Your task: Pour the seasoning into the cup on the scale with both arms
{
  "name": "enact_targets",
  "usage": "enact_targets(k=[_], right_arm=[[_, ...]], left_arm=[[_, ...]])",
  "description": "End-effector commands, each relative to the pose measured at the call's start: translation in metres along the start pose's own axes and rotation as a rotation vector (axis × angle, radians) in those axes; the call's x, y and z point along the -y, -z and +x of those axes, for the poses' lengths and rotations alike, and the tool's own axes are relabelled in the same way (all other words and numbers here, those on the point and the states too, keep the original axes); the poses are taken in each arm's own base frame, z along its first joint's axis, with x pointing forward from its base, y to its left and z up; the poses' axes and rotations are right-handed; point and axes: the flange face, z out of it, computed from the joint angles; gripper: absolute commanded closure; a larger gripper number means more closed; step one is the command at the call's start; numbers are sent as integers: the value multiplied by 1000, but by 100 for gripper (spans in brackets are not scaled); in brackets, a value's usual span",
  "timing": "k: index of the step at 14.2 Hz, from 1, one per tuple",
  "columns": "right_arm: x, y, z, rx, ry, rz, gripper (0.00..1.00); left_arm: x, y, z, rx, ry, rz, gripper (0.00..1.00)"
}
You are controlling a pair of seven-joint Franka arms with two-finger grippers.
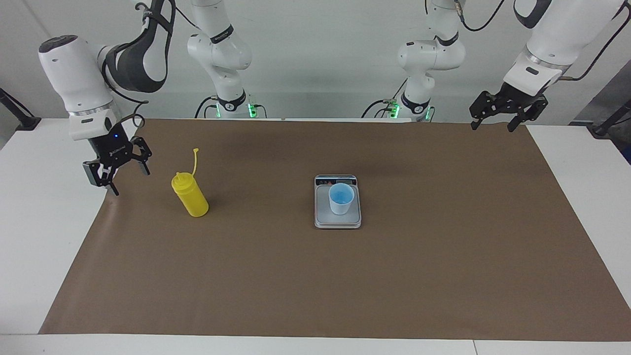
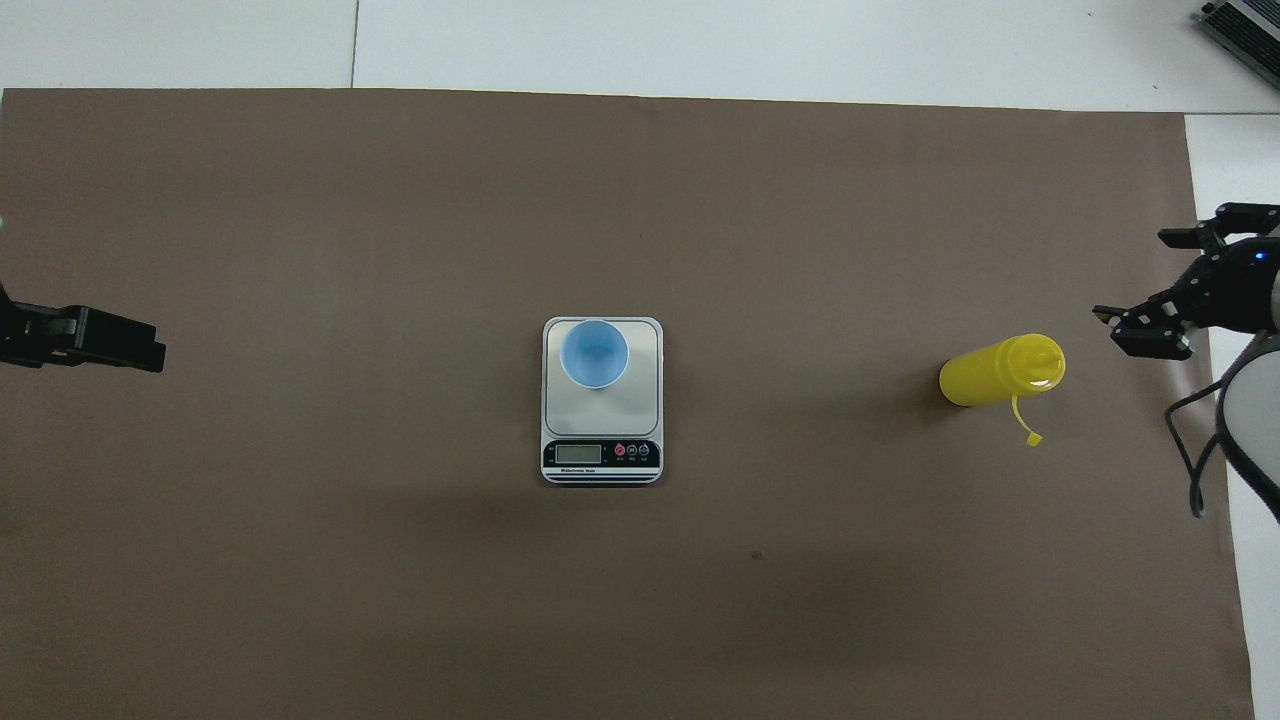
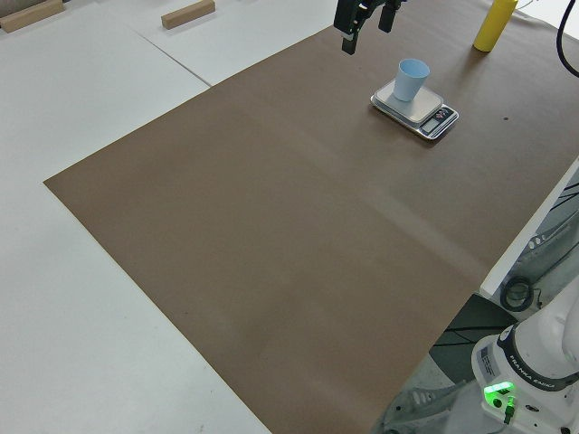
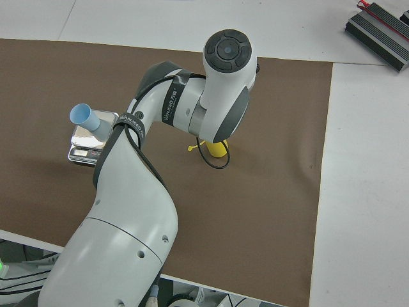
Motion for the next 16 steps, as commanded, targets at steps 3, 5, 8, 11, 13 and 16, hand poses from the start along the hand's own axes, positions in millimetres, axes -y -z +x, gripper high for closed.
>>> enact_targets(k=[3,5,8,11,13,16], right_arm=[[25,16,40,77,-327,38,0],[43,27,65,123,-457,41,0],[66,40,96,142,-585,49,0],[87,56,127,183,-582,-42,0],[93,64,134,200,-658,-59,0],[100,83,147,205,-807,-58,0]], left_arm=[[2,2,-6,7,-1,-5,0],[2,2,-6,7,-1,-5,0],[2,2,-6,7,-1,-5,0],[2,2,-6,7,-1,-5,0],[2,2,-6,7,-1,-5,0],[2,2,-6,7,-1,-5,0]])
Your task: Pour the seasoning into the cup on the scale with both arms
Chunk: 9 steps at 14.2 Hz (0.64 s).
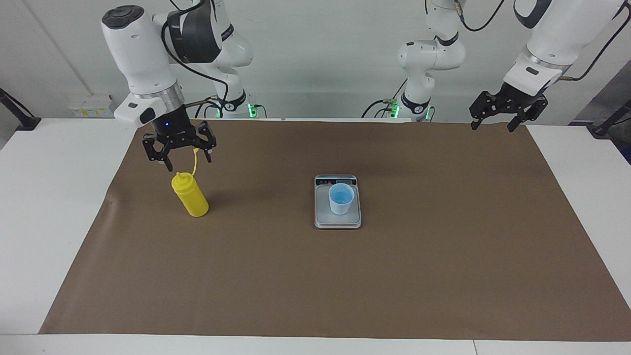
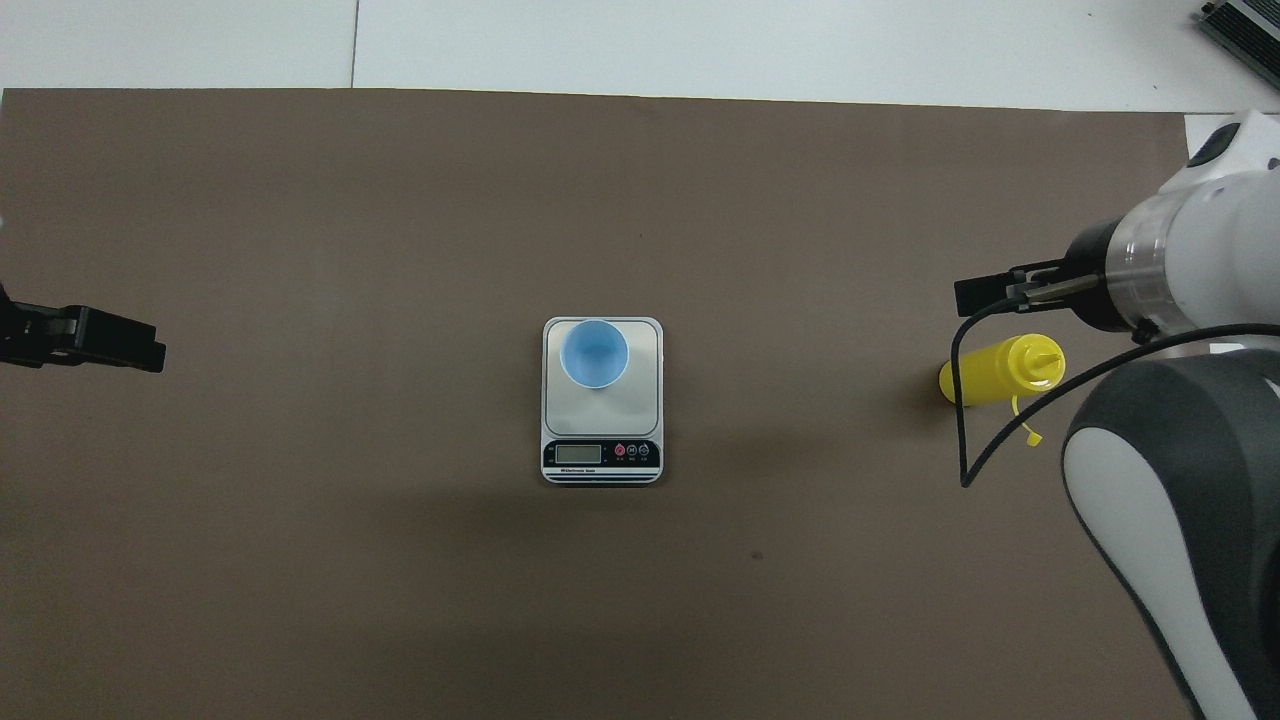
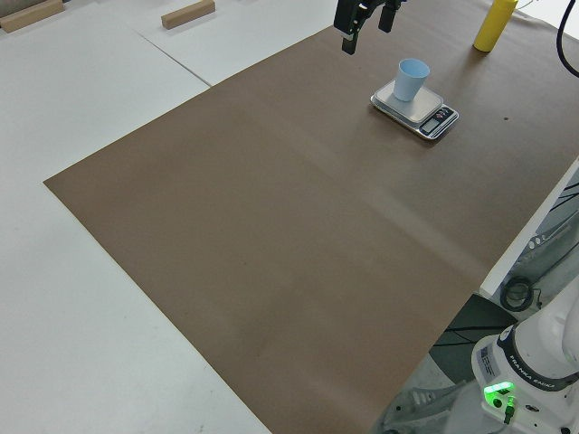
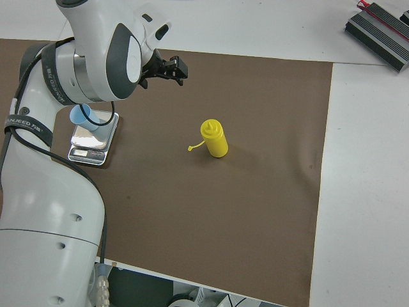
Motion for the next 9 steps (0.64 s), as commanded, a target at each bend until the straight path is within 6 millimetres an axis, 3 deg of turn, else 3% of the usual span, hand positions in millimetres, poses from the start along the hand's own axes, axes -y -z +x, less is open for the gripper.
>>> enact_targets(k=[1,9], right_arm=[[-3,25,4,19,-112,-5,0],[-35,68,-1,44,-188,-12,0]], left_arm=[[2,2,-6,7,-1,-5,0],[2,2,-6,7,-1,-5,0]])
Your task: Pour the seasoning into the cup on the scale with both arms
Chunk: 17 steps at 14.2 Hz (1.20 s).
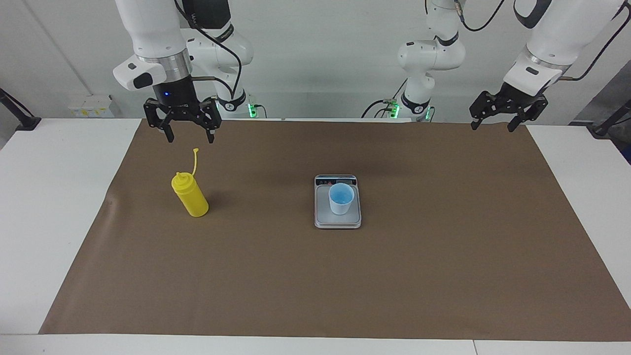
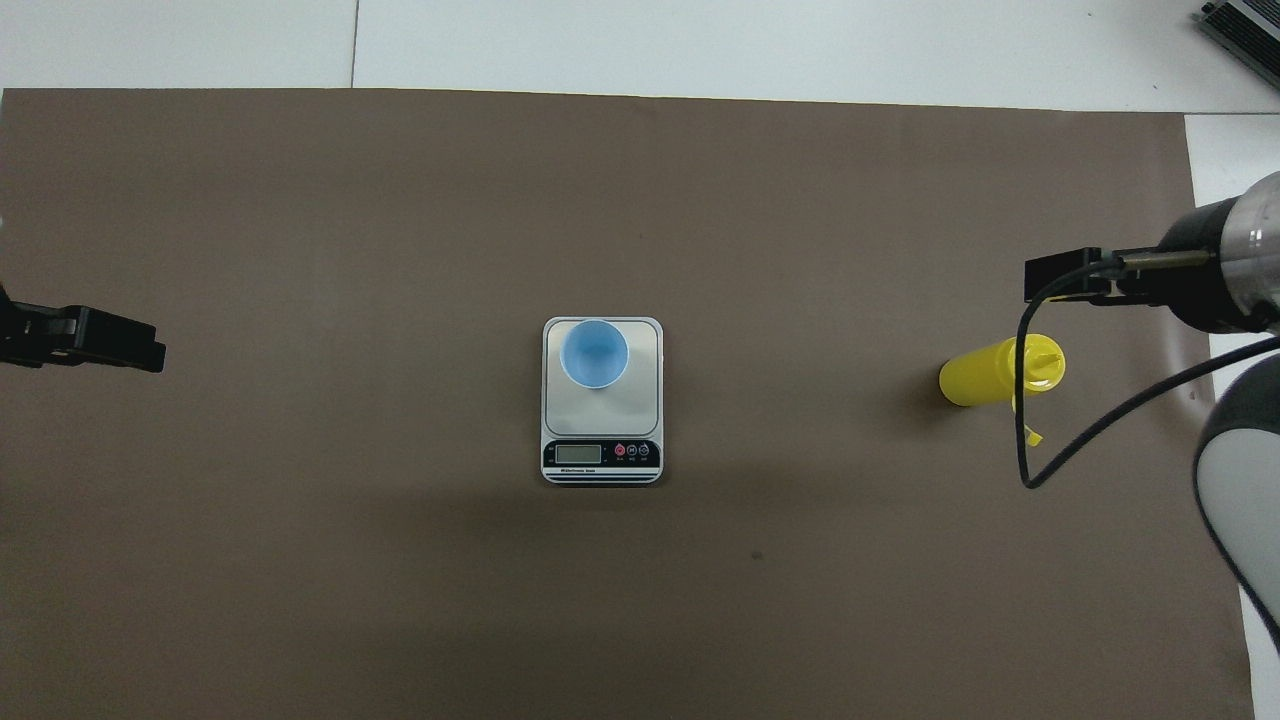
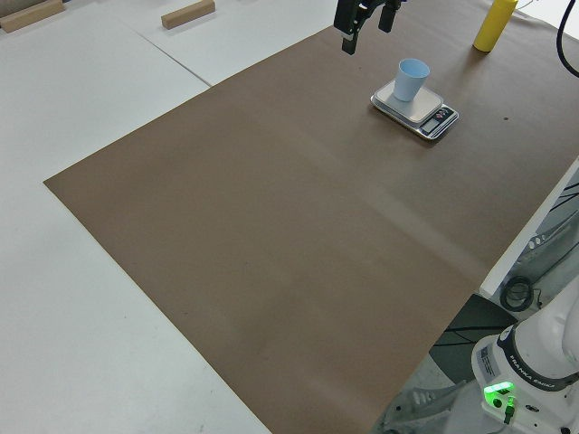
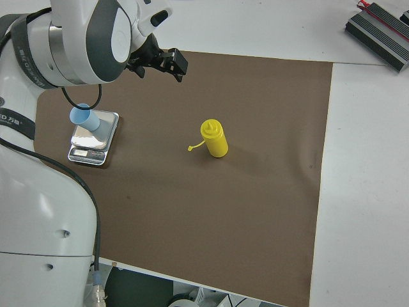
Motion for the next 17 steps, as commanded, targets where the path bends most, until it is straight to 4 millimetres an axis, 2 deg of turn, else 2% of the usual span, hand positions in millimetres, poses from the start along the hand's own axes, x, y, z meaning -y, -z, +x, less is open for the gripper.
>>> enact_targets(k=[1,6,12,17], right_arm=[[-12,12,2,17,-54,-2,0],[-12,6,-7,72,-54,-9,0],[-10,-12,-23,123,-54,27,0],[-11,-19,-34,141,-55,9,0]], left_arm=[[2,2,-6,7,-1,-5,0],[2,2,-6,7,-1,-5,0],[2,2,-6,7,-1,-5,0],[2,2,-6,7,-1,-5,0]])
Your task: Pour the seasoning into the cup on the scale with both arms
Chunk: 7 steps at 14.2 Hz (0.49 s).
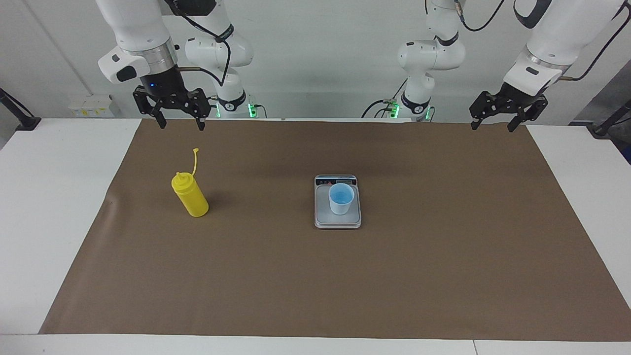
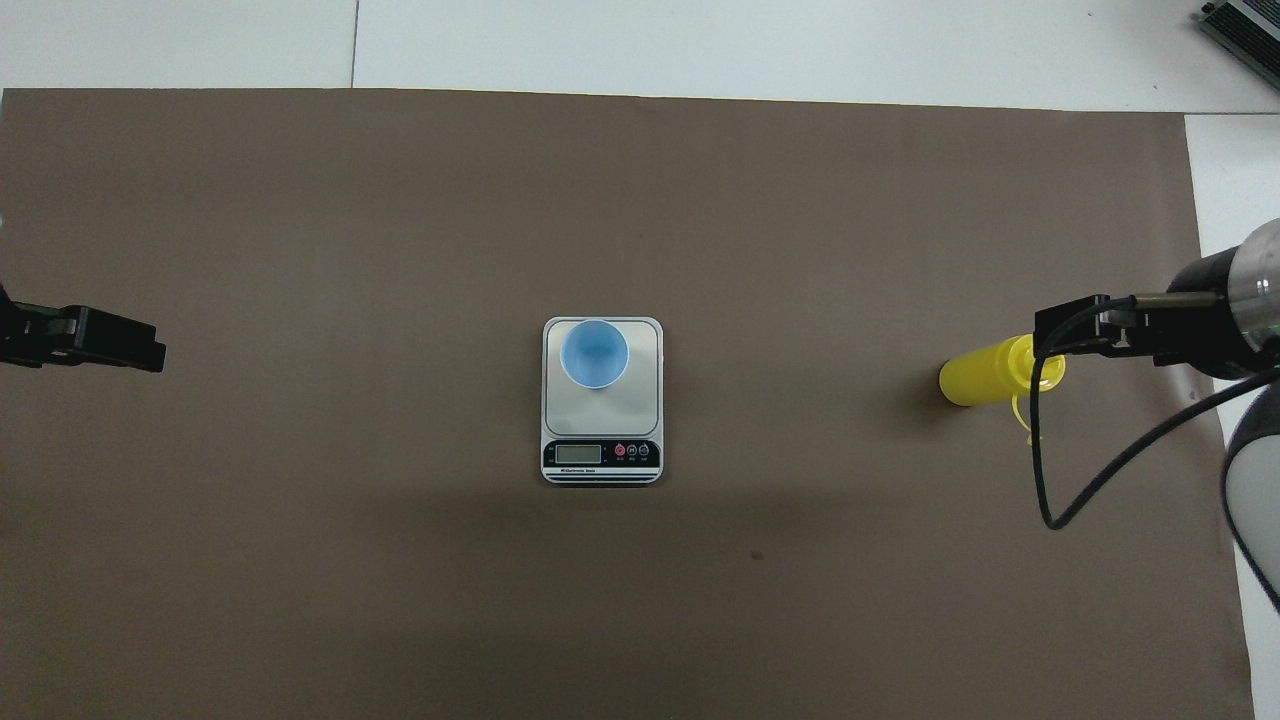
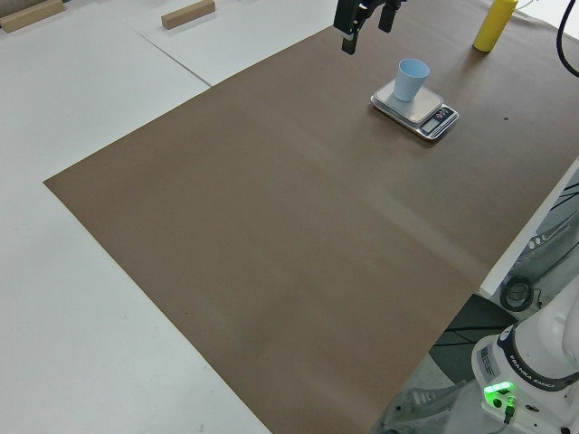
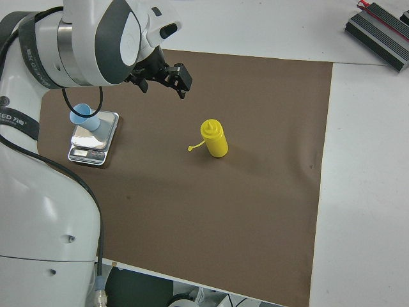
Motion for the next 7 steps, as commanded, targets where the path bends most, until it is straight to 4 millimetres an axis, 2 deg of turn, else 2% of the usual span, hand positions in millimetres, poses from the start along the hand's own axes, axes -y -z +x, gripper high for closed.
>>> enact_targets(k=[1,7], right_arm=[[-2,-1,-12,5,-25,5,0],[-1,-1,-12,4,-18,5,0]], left_arm=[[2,2,-6,7,-1,-5,0],[2,2,-6,7,-1,-5,0]])
